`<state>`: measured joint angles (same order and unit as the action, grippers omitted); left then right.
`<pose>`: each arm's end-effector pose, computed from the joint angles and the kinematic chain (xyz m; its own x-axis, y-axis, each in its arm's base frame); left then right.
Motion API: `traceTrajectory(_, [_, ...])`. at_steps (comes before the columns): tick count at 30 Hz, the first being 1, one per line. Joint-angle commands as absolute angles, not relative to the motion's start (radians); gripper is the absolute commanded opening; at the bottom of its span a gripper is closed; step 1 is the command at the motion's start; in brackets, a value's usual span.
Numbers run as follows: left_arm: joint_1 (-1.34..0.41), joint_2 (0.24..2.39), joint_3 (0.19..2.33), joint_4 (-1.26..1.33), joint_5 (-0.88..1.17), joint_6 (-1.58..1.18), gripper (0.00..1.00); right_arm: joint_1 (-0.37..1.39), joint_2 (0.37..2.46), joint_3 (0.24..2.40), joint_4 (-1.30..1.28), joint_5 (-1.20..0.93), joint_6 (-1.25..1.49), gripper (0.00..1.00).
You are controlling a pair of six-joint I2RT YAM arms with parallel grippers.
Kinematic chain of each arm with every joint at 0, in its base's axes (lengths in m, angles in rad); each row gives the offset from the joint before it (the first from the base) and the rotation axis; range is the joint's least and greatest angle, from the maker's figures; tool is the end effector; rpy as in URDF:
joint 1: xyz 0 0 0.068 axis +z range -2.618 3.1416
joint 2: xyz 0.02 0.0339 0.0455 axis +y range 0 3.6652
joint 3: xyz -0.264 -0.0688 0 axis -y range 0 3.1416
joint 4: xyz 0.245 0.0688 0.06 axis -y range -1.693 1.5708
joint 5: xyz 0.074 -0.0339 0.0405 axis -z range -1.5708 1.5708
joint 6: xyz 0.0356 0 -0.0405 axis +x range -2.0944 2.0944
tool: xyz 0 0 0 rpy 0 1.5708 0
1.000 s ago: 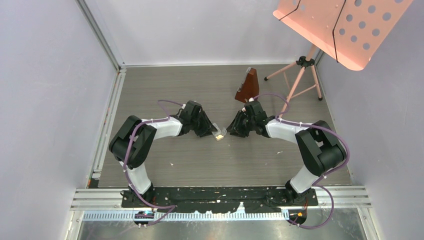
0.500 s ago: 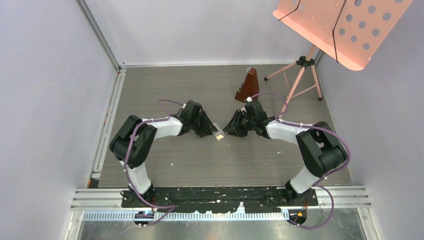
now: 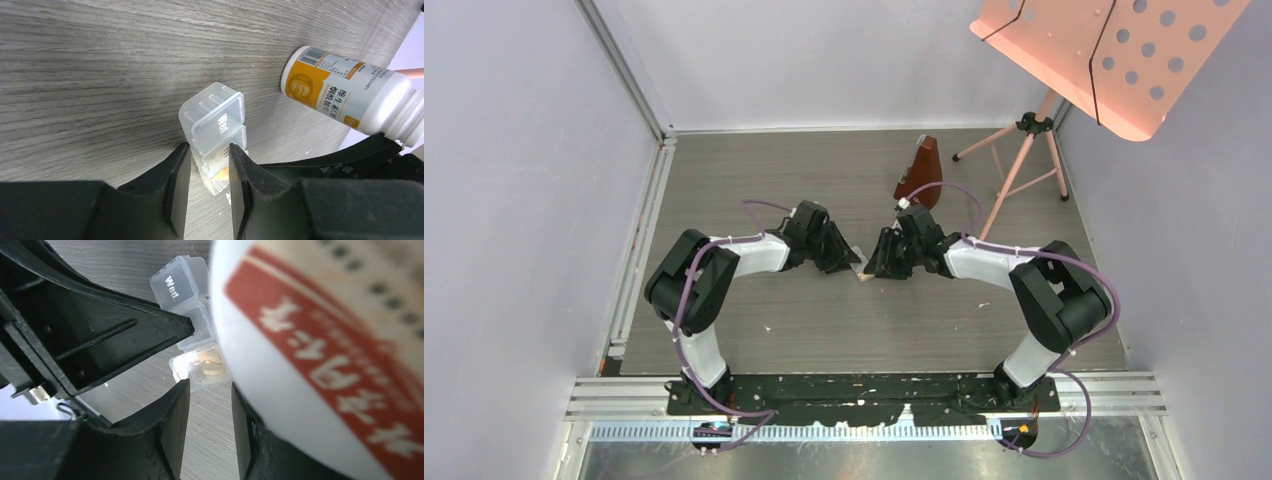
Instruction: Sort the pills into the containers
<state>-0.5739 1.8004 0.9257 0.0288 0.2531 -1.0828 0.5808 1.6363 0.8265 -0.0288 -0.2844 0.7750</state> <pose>0.2934 -0.2003 0.1399 -0.8822 -0.4480 -0.1453 -0.2434 0.6979 -0.6735 0.2637 0.1850 0.1604 -0.9224 0.1979 -0.3316 -0.0532 0.7853 0.6168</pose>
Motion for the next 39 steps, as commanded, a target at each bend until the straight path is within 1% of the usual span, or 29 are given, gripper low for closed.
traceTrajectory(1, [-0.580,1.855,0.893,-0.079,0.210,-1.057,0.22,0.614,1.654,0.911,-0.127,-0.179,0.682,0.43])
traceTrajectory(6, [-0.580,1.856,0.894,-0.081,0.211,-1.057,0.22,0.640,1.683,0.948,-0.200,-0.090,0.639,0.43])
traceTrajectory(19, [-0.580,1.856,0.894,-0.087,0.212,-1.054,0.22,0.672,1.745,0.962,-0.223,0.011,0.642,0.44])
traceTrajectory(24, [-0.580,1.869,0.894,-0.087,0.227,-1.082,0.22,0.716,1.768,0.957,-0.259,0.118,0.620,0.42])
traceTrajectory(29, [-0.580,1.868,0.897,-0.090,0.222,-1.085,0.22,0.728,1.780,0.939,-0.304,0.177,0.639,0.41])
traceTrajectory(39, [-0.580,1.865,0.897,-0.108,0.211,-1.080,0.21,0.770,1.845,0.970,-0.394,0.273,0.650,0.37])
